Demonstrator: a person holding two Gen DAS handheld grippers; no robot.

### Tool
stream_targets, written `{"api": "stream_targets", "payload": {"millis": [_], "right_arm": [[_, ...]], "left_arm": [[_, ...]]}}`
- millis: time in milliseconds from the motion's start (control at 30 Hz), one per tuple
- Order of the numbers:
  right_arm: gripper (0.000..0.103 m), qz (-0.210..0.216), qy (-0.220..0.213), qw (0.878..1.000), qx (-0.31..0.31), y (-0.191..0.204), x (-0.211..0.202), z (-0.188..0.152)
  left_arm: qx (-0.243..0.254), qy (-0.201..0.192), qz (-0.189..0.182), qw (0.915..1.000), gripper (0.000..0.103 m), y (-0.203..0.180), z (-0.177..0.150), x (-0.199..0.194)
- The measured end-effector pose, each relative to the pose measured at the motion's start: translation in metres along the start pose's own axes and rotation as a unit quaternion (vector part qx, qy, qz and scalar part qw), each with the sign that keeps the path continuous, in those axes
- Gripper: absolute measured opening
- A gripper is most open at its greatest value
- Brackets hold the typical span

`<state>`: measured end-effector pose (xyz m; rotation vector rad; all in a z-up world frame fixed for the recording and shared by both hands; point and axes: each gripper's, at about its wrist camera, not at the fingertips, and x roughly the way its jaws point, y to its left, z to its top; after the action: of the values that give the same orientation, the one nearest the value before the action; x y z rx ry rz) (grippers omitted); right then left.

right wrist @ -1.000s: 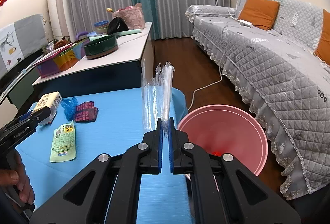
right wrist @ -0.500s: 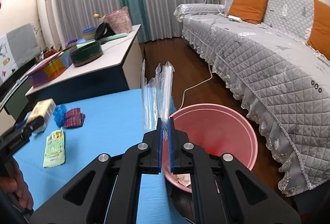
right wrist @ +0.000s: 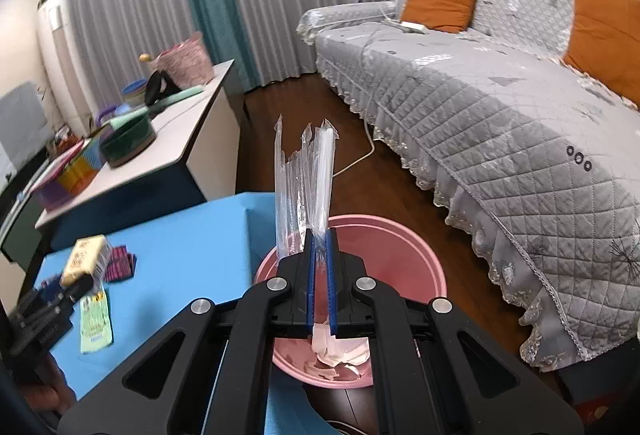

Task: Collect trash
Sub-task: 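Carry both items over the pink bin and open both grippers to drop them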

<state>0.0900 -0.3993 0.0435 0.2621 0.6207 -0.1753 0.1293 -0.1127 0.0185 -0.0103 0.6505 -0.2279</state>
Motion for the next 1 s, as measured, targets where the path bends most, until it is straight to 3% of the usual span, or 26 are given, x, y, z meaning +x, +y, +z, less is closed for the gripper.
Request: {"api": "stream_targets", "payload": {"millis": [1000], "right_arm": [[0.005, -0.020, 0.023, 0.999, 0.035, -0.045, 0.048, 0.008]], "left_arm": [[0.074, 0.030, -0.102, 0.9916, 0.055, -0.133, 0.015, 0.076]]}}
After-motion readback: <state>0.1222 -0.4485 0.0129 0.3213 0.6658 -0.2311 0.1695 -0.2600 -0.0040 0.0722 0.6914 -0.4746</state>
